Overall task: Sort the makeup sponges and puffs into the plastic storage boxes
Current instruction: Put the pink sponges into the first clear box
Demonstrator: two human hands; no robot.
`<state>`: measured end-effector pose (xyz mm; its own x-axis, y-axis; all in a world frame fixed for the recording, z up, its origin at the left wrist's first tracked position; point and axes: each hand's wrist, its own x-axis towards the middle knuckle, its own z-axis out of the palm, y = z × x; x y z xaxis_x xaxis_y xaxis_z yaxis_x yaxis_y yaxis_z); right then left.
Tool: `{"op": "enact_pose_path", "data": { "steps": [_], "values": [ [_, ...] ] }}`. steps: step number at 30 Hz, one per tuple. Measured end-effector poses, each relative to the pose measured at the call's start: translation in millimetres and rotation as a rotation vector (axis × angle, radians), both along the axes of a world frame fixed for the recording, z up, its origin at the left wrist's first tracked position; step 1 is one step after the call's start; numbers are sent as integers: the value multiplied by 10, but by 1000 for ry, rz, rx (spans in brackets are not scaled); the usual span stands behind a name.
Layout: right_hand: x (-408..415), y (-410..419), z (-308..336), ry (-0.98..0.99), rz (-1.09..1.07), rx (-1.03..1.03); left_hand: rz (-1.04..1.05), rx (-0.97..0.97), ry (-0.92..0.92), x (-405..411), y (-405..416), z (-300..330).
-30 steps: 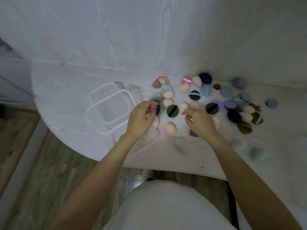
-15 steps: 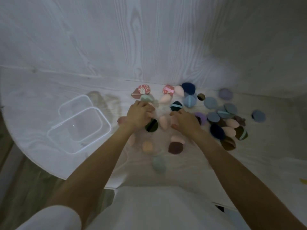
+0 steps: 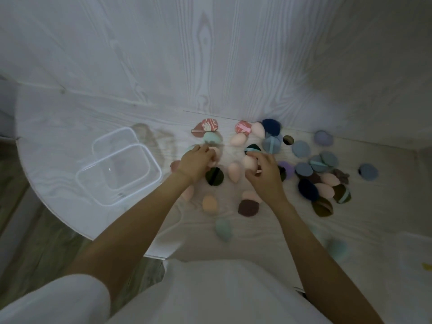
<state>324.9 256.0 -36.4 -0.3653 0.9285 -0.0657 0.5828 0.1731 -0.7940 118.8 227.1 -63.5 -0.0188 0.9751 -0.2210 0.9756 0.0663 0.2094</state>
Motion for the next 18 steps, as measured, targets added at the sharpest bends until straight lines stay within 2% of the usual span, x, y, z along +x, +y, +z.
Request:
{"op": "enact_pose_path", "data": {
  "steps": [3, 5, 7, 9, 11, 13, 18],
  "values": [
    [-90, -229, 17, 79, -49, -48, 110, 180, -148, -29, -223, 95],
    [-182, -425, 32, 147, -58, -111, 201, 309, -322, -57, -463, 237],
    [-286, -612, 43, 181, -22, -169, 297, 415, -512, -109, -795, 400],
    [-400, -790, 43, 175, 68, -201, 389, 474, -612, -186, -1238, 490],
    [-504, -937, 51, 156, 183, -179, 451, 469, -584, -243, -1681, 488],
    [-639, -1089, 42, 137, 319, -110, 478, 402, -435, -325, -2096, 393],
    [-862, -1331, -97, 93, 451, -39, 372, 192, -159, -536, -2661, 168]
  ]
}}
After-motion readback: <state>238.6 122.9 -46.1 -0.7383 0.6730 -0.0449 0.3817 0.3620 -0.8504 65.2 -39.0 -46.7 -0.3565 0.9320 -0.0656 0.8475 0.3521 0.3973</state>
